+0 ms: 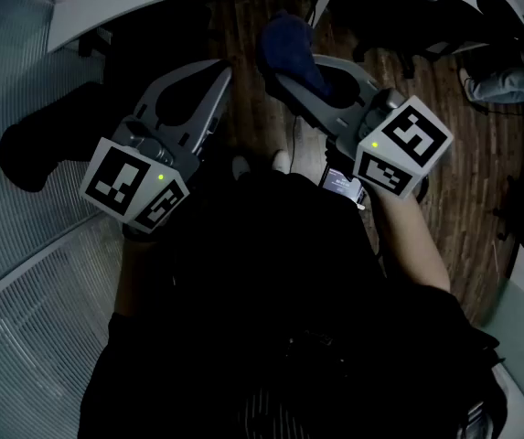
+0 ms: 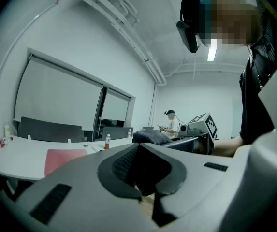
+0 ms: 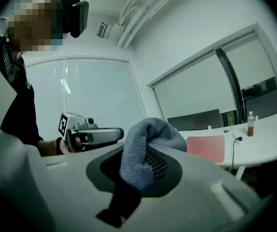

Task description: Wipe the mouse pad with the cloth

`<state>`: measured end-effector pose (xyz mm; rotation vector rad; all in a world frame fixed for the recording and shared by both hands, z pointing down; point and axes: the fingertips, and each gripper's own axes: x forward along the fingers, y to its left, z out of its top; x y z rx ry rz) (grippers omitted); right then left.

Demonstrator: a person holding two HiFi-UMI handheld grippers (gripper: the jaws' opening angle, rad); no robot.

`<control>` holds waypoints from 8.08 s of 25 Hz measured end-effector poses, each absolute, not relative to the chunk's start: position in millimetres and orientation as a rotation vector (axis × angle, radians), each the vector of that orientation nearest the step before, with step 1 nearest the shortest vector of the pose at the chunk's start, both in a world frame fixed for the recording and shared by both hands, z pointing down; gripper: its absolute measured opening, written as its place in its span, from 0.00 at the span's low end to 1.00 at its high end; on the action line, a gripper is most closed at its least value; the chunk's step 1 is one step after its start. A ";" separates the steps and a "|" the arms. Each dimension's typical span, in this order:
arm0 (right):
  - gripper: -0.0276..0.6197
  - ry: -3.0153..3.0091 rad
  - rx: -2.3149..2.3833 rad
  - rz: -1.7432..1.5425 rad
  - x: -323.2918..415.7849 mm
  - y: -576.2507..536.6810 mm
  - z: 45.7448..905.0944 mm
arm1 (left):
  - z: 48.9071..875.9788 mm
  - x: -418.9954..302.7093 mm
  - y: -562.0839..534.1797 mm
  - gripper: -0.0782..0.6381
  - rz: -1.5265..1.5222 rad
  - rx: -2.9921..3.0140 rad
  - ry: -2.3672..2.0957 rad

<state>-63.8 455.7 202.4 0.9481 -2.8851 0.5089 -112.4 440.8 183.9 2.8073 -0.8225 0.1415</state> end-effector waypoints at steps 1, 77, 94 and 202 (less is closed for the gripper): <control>0.13 -2.888 0.940 0.506 -64.9 456.2 201.4 | 182.8 -112.4 441.6 0.12 0.131 2.803 -0.817; 0.14 -2.714 1.329 0.487 -8.9 277.5 198.9 | 197.1 -86.0 235.0 0.12 0.050 2.794 -0.333; 0.14 -2.625 1.205 0.471 -66.4 222.5 186.4 | 229.0 -165.6 181.5 0.12 -0.018 2.716 -0.464; 0.14 -2.468 0.786 0.973 45.2 -280.4 436.0 | 554.2 -92.4 -228.1 0.12 0.938 2.130 -0.553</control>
